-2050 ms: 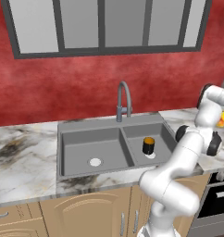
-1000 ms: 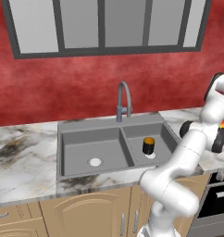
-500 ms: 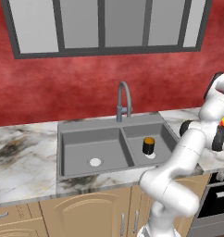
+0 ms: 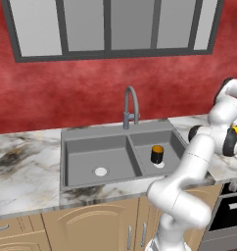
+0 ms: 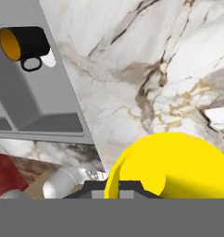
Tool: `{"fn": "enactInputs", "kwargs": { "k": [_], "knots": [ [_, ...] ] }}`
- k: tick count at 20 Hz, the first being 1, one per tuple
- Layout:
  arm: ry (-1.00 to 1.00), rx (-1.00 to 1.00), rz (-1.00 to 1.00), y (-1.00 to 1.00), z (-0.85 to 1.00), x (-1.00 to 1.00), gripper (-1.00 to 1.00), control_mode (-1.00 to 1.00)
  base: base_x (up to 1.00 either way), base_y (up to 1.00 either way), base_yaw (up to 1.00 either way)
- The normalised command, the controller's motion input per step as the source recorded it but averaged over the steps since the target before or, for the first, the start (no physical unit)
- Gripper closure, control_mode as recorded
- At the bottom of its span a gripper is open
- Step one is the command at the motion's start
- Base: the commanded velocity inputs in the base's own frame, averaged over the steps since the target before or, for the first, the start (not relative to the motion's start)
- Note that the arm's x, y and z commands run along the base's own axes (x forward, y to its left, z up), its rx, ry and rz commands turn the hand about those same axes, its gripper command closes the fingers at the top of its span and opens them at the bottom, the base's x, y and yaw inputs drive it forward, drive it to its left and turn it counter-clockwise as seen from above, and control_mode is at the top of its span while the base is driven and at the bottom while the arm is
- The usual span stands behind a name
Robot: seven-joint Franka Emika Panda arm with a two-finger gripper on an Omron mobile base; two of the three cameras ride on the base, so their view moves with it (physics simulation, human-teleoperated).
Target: Move any existing items from the left basin to the right basin for drying. Then move the cup from the counter to the left basin of the sink for washing.
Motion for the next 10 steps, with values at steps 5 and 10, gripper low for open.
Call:
{"fn": "enactInputs", "kwargs": {
  "k": [5, 10],
  "knots": [
    [0.04, 0.0, 0.08, 0.54, -0.02, -0.68, 1.0, -1.0, 0.0, 0.0, 0.0],
    [0.0, 0.0, 0.06, 0.53, -0.03, -0.81, 1.0, -1.0, 0.0, 0.0, 0.0]
  ]
}}
